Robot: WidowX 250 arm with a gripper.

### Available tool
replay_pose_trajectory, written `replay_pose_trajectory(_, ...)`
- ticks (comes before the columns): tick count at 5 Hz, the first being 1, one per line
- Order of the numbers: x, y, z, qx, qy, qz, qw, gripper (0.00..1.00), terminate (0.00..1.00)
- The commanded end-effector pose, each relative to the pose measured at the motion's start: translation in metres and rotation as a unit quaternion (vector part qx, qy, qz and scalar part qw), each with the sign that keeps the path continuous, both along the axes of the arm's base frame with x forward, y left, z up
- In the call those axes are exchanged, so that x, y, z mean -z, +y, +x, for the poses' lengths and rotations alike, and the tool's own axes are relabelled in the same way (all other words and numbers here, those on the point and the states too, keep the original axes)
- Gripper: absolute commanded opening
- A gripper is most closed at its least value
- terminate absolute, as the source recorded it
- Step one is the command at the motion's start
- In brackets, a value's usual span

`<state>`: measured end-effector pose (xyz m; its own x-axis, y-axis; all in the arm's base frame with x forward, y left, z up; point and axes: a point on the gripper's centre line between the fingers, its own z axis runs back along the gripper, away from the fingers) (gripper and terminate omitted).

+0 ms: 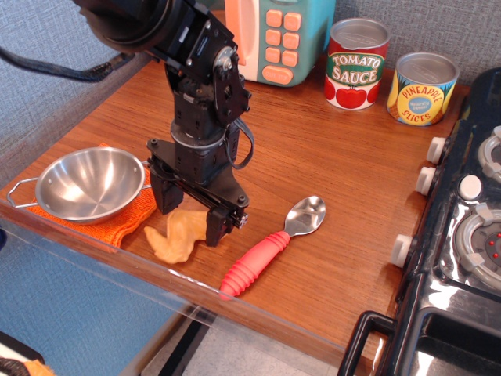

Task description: Bring the chicken wing forward between the pot and the spoon.

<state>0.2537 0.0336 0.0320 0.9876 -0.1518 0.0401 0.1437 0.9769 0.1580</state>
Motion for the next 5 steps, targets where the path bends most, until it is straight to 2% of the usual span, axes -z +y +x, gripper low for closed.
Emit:
replay_pose_trajectory(1,-0.0603,0.0240,-0.0014,0.002,-0.052,-0.033,0.9981,1.00,0.00)
replay_pose_trajectory(2,-0.0611,0.0255,0.0040,0.001,-0.041,-0.052,0.9978,1.00,0.00)
replay_pose_trajectory(3,-0.0571,0.0297,0.0060,0.009,-0.008,-0.040,0.9991,1.00,0.00)
replay_pose_trajectory(4,-0.0571,0.0297,0.0060,0.009,-0.008,-0.040,0.9991,1.00,0.00)
replay_pose_trajectory(5,-0.0571,0.0297,0.0060,0.009,-0.008,-0.040,0.9991,1.00,1.00)
